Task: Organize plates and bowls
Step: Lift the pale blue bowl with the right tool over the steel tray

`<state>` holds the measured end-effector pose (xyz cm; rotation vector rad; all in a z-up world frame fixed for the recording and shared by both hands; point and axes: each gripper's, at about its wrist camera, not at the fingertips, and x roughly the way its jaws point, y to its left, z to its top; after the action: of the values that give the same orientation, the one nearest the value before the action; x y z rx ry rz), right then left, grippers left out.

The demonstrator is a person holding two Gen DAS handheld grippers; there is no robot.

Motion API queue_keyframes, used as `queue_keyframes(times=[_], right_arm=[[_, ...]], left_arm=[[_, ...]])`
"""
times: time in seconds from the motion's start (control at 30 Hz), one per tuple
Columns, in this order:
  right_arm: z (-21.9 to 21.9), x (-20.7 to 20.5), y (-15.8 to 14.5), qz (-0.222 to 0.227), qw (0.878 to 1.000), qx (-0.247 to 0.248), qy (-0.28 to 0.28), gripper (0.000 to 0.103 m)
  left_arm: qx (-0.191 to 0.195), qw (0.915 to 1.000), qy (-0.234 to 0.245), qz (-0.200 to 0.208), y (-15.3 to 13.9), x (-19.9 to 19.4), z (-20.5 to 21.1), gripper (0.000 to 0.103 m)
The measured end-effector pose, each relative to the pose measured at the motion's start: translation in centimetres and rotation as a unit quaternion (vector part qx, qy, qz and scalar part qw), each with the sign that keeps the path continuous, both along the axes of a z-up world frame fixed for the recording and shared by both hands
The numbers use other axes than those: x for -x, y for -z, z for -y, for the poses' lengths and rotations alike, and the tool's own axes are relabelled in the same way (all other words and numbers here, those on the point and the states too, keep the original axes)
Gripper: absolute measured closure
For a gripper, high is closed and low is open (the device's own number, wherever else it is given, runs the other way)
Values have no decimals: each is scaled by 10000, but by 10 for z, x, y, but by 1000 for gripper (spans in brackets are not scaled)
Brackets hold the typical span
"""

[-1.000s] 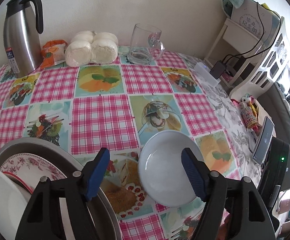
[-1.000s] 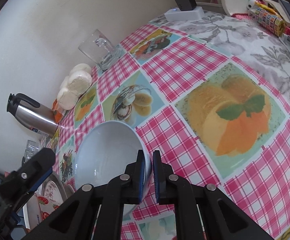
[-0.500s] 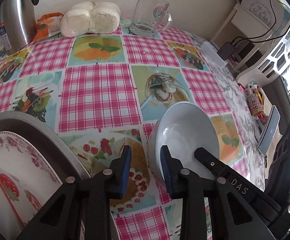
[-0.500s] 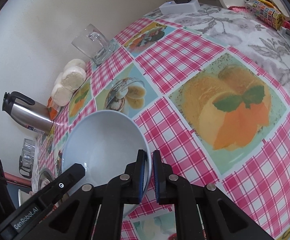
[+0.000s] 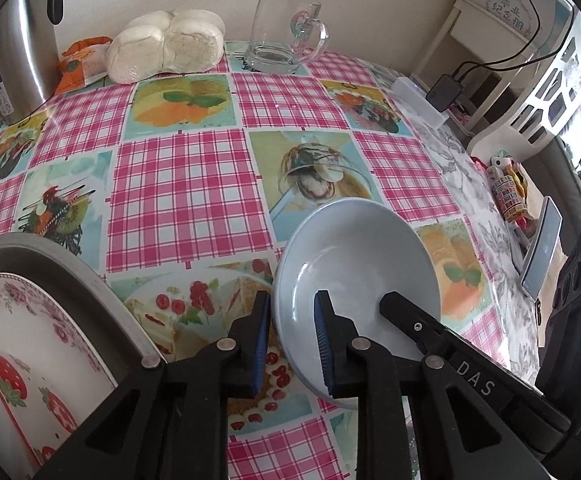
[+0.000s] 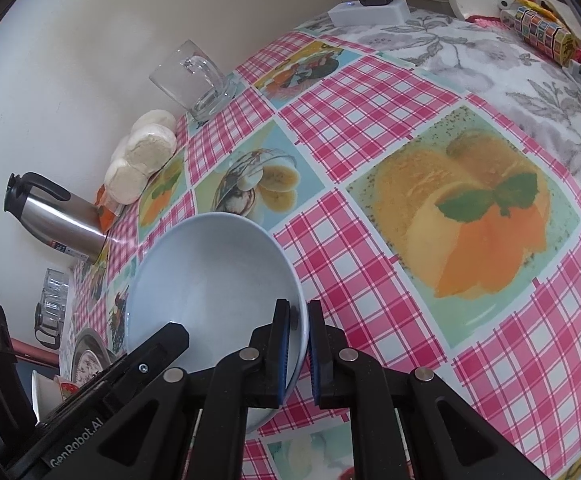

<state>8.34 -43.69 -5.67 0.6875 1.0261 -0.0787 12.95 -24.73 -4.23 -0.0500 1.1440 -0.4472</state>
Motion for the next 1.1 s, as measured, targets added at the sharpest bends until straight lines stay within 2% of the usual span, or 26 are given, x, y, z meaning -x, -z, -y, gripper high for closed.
queue_keyframes(times=[0.17,0.27,0.67,0.8,1.1], right_arm=[[-3,-1,-1,-8,9999,92,-55,92],[-5,-2,-2,-28,9998,160,-91,92],[-12,-2,-6,-127,9993,276,-198,92],[-13,-1,-18,-56,9993,332,-190,92],[-19,7,-69,492,9976,449,-174,92]], left_arm=[[-95,9999,10,55,1,0,1,82],[-189,9998,-36,110,2,0,1,89],[-122,9998,-155,58,1,-1,-8,92],[-6,9996,-179,195,-13,1,-11,92],[338,9970,-254,645,-61,9,-27,92]])
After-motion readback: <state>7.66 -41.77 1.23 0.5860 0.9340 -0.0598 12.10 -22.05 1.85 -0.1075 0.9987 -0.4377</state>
